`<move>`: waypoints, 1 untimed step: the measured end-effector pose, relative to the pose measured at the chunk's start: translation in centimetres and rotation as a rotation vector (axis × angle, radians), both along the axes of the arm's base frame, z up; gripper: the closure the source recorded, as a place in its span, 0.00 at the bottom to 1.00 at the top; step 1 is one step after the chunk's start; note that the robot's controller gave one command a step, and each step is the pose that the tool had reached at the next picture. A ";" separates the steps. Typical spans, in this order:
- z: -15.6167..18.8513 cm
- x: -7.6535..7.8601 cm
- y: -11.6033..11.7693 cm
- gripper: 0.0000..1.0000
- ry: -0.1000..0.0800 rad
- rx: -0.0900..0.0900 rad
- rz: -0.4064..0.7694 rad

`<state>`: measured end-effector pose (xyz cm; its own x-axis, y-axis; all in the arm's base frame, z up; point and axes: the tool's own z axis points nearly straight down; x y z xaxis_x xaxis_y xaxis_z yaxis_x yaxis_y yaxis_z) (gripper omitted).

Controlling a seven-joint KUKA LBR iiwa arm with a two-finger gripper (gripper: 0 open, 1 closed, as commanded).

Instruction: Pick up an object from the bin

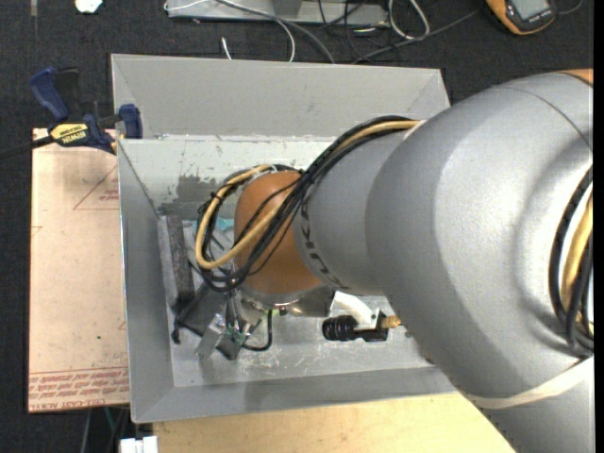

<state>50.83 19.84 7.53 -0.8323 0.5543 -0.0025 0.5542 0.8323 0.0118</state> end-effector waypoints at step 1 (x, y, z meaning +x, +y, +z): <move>-0.6 -2.8 0.9 1.00 0.025 -0.004 -0.012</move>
Offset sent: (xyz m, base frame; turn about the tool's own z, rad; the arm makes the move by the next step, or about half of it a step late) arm 0.0000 0.0000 0.0000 0.0000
